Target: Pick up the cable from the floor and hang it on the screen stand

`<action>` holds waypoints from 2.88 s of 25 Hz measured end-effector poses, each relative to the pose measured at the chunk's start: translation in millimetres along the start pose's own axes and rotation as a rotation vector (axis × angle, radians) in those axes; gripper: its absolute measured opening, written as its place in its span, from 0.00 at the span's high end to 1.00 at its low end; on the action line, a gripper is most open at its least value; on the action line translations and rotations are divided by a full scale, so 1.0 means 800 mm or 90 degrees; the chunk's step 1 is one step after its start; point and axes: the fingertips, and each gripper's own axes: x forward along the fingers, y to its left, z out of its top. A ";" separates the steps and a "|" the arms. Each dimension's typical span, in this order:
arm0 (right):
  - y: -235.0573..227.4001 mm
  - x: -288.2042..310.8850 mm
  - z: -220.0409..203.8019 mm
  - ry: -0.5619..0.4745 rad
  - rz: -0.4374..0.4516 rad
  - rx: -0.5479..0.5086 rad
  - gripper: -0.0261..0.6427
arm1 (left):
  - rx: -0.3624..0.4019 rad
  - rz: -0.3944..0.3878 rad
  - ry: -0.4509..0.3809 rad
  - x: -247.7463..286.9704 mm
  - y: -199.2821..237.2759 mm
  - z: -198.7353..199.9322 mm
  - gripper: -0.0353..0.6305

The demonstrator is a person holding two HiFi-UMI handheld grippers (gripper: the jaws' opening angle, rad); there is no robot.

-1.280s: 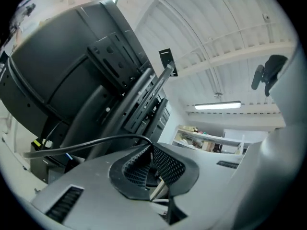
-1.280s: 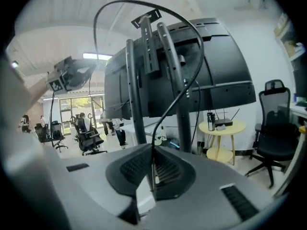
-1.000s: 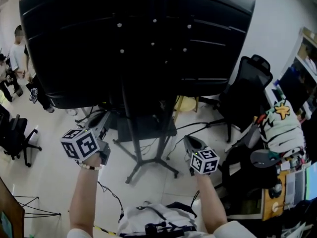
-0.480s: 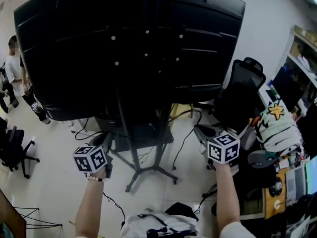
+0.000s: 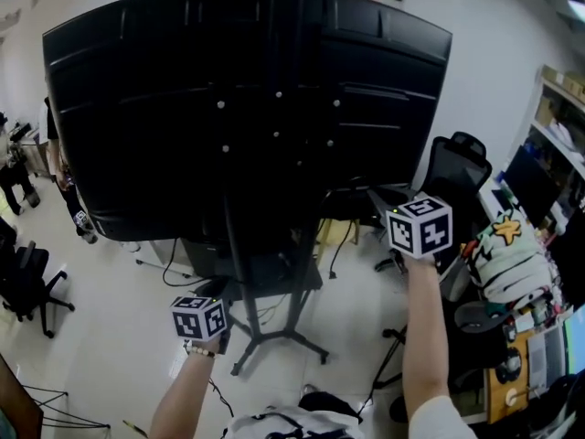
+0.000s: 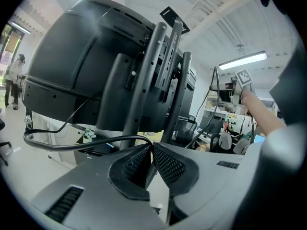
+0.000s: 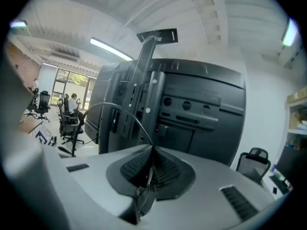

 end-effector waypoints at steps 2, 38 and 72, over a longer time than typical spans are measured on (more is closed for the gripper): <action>-0.009 0.005 0.035 -0.010 -0.008 -0.014 0.93 | -0.006 0.002 0.001 0.004 -0.001 -0.003 0.92; -0.078 0.133 0.302 -0.062 -0.116 -0.219 0.92 | -0.014 0.047 -0.086 0.063 0.017 0.078 0.92; -0.040 0.050 0.157 -0.105 -0.077 -0.127 0.94 | -0.002 -0.101 0.017 0.059 -0.085 -0.043 0.94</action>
